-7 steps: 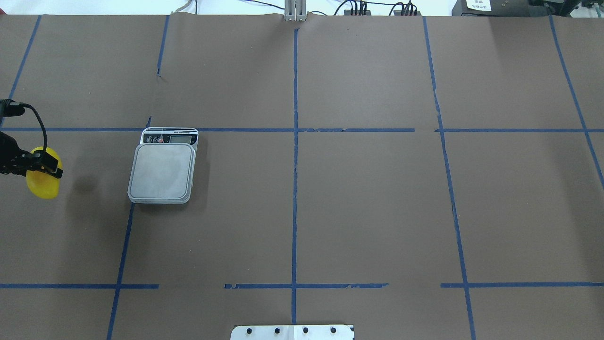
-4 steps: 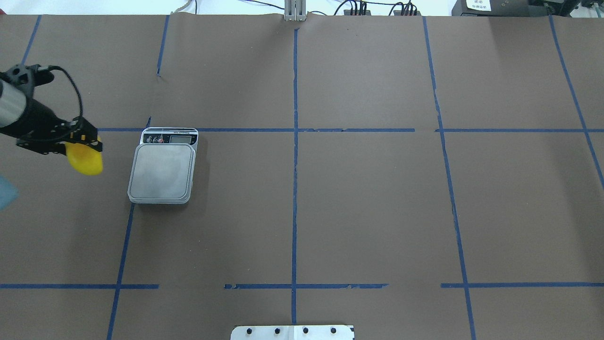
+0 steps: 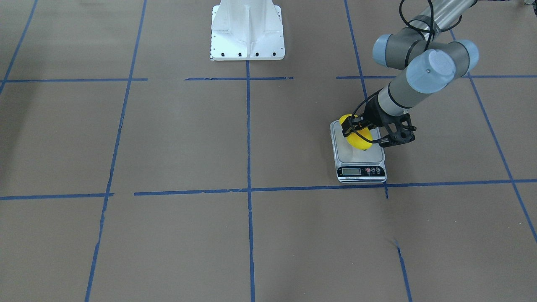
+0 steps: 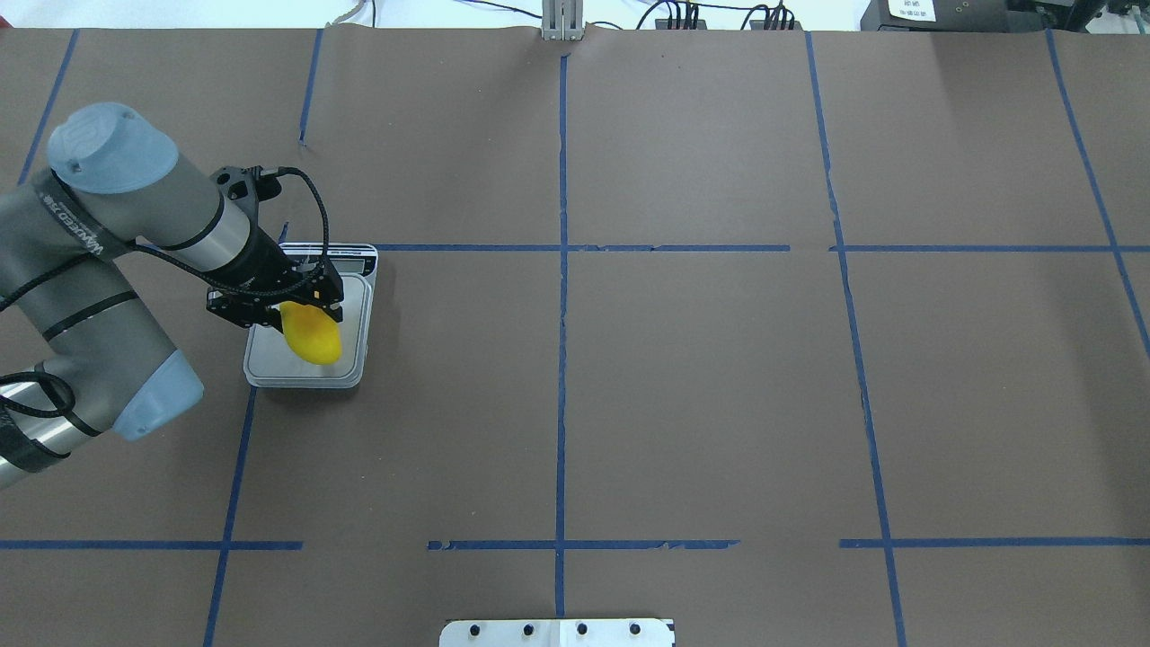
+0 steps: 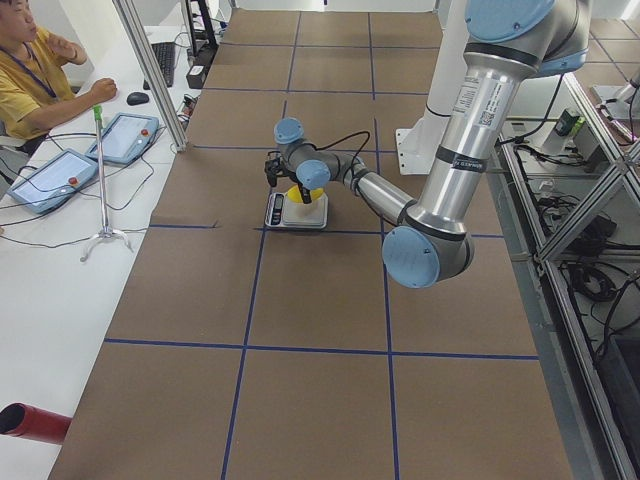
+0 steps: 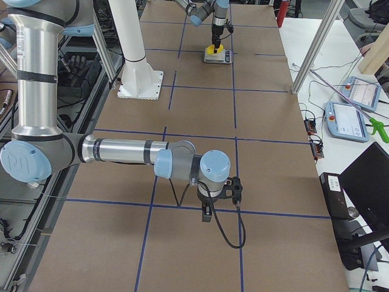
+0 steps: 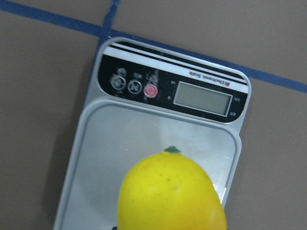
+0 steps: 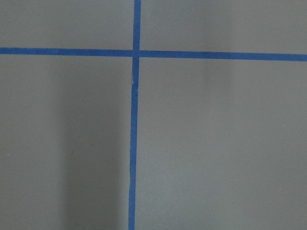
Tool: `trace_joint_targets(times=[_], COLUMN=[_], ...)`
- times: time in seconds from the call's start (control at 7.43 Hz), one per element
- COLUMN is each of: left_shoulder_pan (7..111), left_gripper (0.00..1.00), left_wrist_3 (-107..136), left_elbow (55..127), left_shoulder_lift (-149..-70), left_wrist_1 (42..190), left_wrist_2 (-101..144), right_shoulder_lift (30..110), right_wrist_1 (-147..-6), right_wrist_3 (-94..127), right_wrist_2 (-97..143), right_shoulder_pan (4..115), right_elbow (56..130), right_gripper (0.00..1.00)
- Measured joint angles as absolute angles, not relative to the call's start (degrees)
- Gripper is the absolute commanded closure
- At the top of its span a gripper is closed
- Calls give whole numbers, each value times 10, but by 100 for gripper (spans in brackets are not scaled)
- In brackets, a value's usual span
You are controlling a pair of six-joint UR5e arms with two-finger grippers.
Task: Weigh mango
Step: 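Lower the mango onto the scale pan and open the left gripper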
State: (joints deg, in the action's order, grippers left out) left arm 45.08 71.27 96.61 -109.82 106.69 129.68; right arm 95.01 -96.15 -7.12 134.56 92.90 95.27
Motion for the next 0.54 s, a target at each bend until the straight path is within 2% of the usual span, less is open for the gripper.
trace_joint_targets(times=[0.54], left_shoulder_pan=[451], left_gripper=[100], left_wrist_3=[708], left_elbow=[970], left_shoulder_lift=[-1081], left_wrist_1=[1065], left_wrist_2=[1282], right_shoulder_lift=[950], right_wrist_1=[-962], right_wrist_3=[-71], right_wrist_2=[1346], right_shoulder_pan=[929], right_elbow=[953], right_gripper=[0])
